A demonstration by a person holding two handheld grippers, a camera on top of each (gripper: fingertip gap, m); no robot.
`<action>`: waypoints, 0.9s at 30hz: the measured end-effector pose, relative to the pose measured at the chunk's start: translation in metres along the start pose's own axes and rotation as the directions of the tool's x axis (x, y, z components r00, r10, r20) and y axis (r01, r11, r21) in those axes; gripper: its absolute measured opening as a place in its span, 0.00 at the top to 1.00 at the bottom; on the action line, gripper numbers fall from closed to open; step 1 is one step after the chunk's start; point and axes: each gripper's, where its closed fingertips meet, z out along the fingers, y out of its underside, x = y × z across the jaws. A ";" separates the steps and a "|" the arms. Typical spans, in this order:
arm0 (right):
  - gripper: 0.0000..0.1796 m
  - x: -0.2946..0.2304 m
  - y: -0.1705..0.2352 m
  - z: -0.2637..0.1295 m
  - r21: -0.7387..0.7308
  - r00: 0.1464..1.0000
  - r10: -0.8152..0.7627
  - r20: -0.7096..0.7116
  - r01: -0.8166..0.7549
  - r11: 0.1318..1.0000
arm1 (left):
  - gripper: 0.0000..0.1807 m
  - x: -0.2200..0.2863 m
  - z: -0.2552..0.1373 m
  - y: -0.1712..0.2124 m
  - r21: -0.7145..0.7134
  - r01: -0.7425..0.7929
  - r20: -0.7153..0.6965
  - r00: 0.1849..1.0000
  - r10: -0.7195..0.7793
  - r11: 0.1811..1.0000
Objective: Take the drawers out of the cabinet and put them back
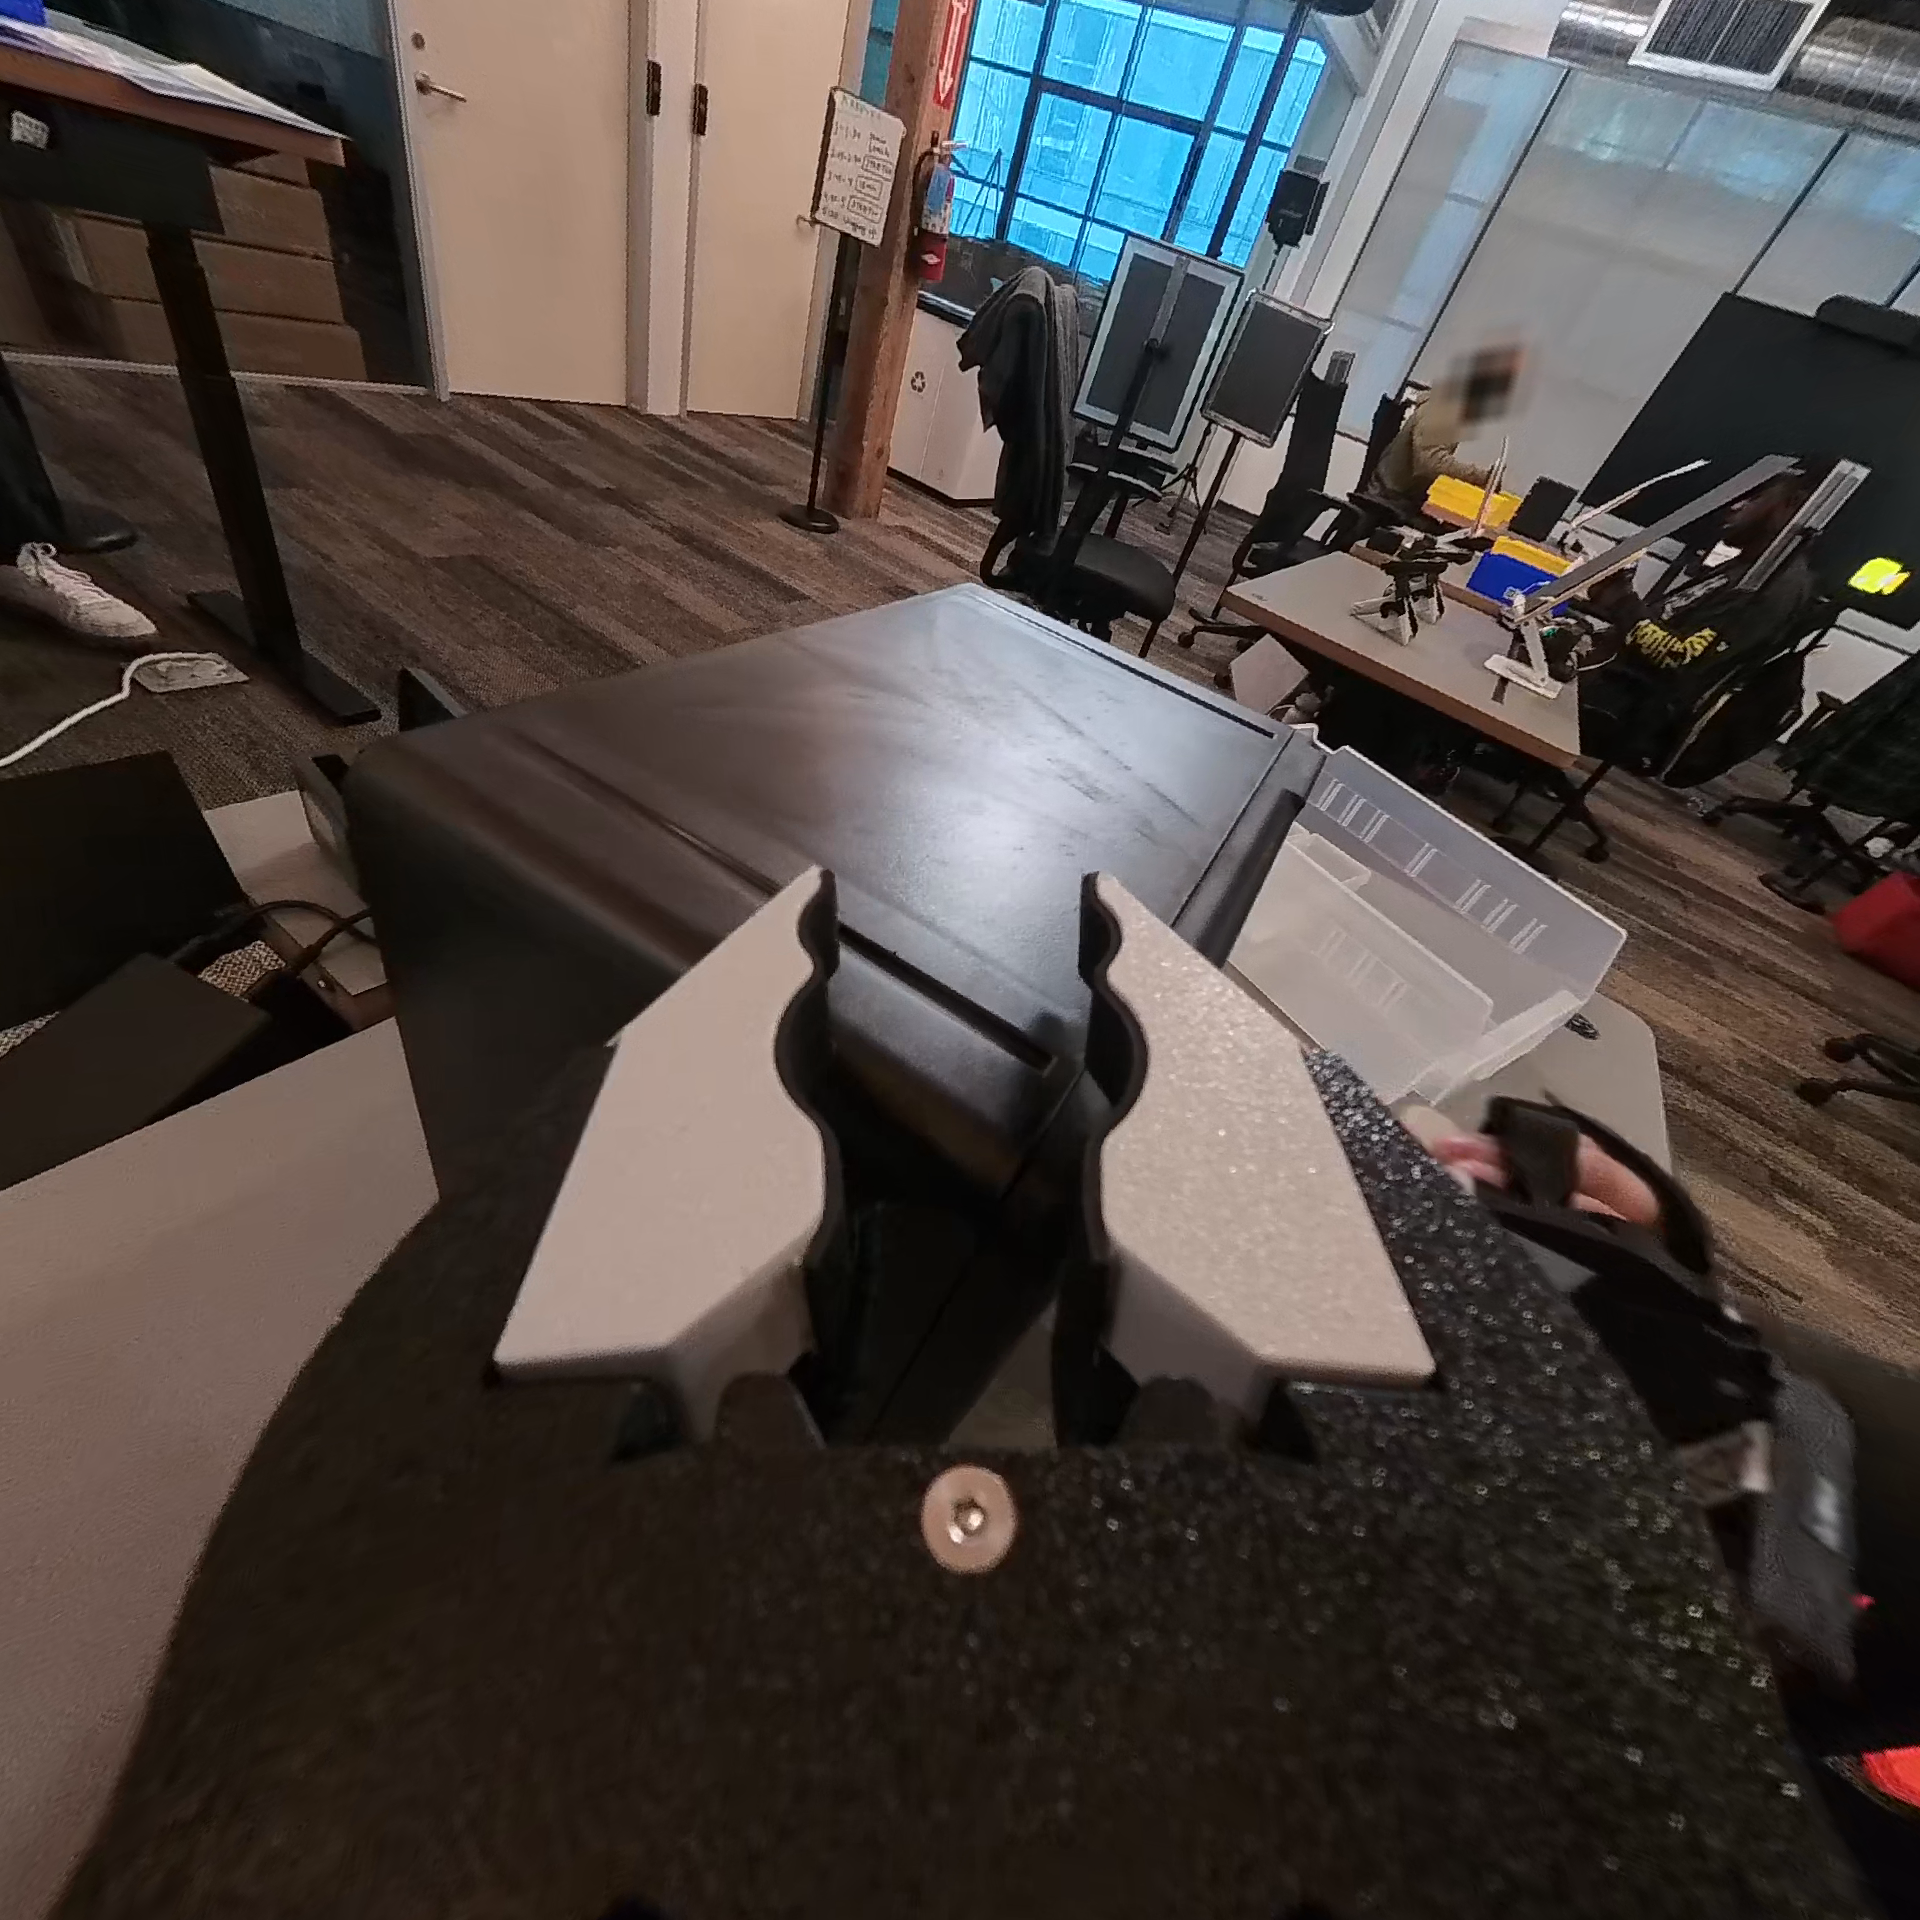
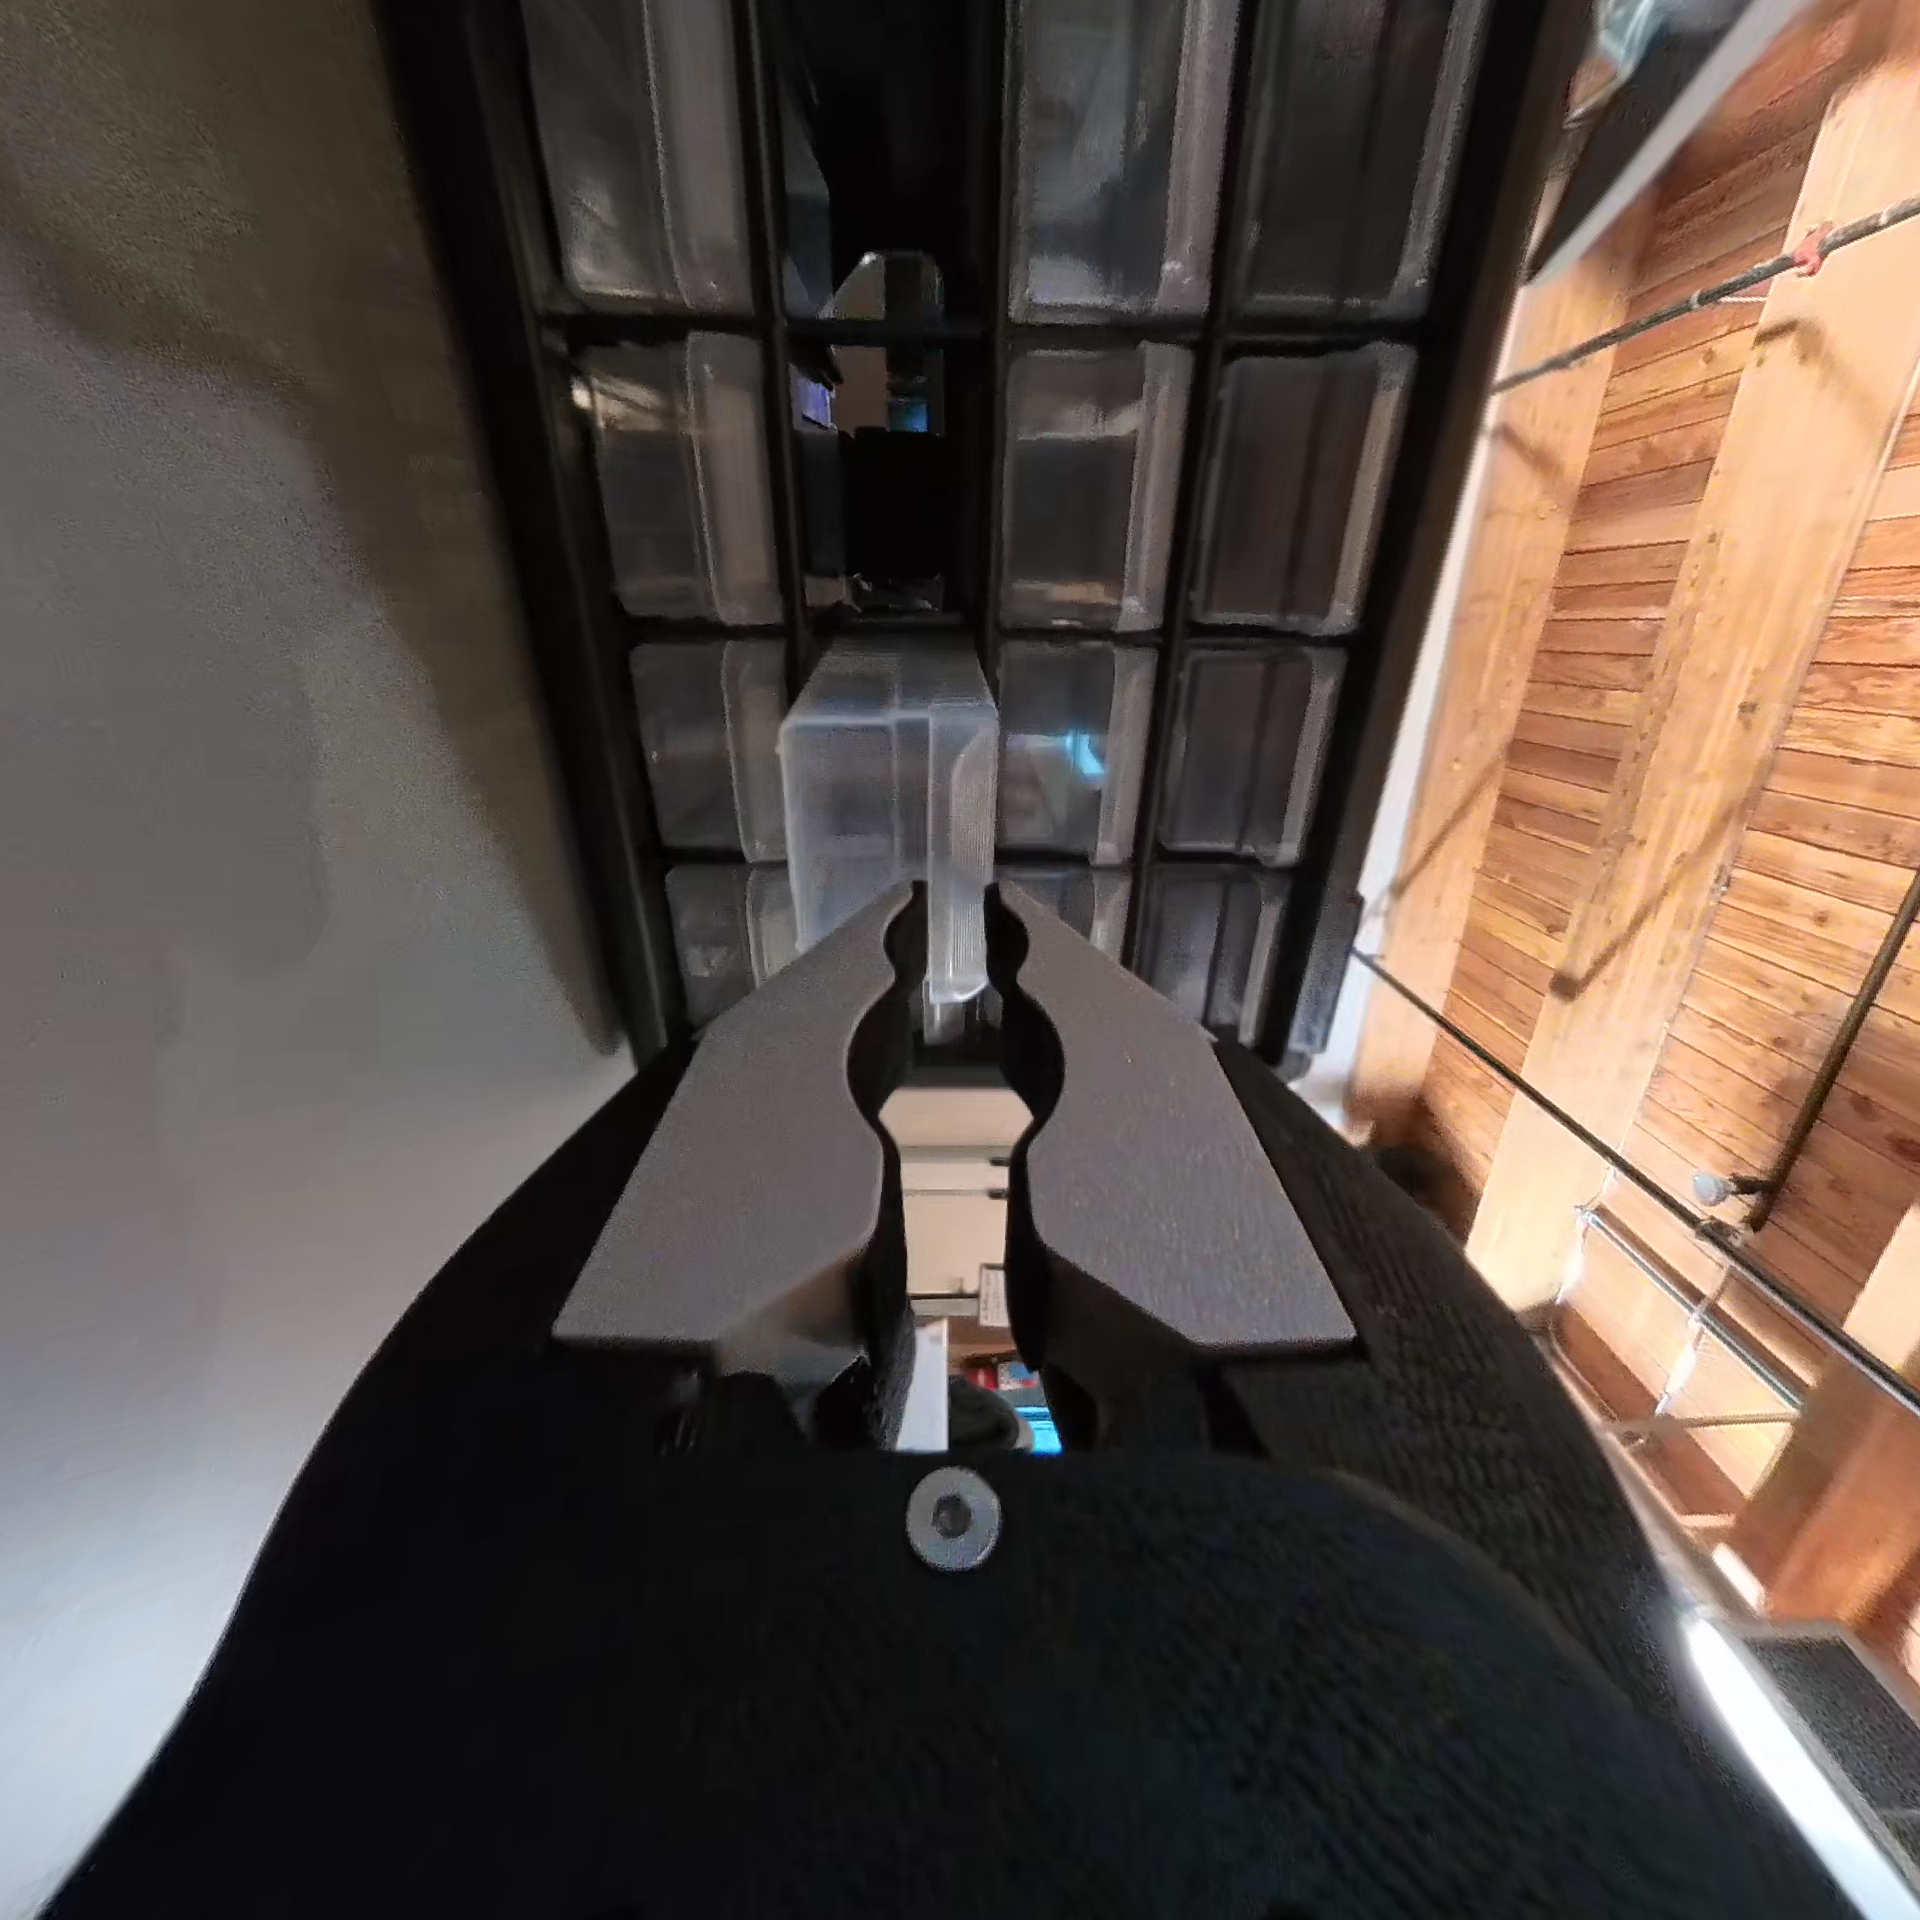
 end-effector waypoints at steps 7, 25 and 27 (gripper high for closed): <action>0.76 0.013 0.013 -0.051 -0.034 0.986 0.152 0.073 -0.150 0.988 | 0.75 0.000 0.000 0.000 -0.002 -0.003 0.005 1.000 0.003 1.000; 0.91 -0.016 0.017 0.025 -0.697 0.141 0.957 0.252 -0.660 0.280 | 0.76 0.000 -0.001 0.000 0.000 0.005 -0.005 1.000 -0.005 1.000; 0.82 -0.026 0.014 0.019 -0.768 0.074 0.970 0.231 -0.599 0.228 | 0.76 0.000 0.000 0.001 -0.005 -0.007 0.008 1.000 0.007 1.000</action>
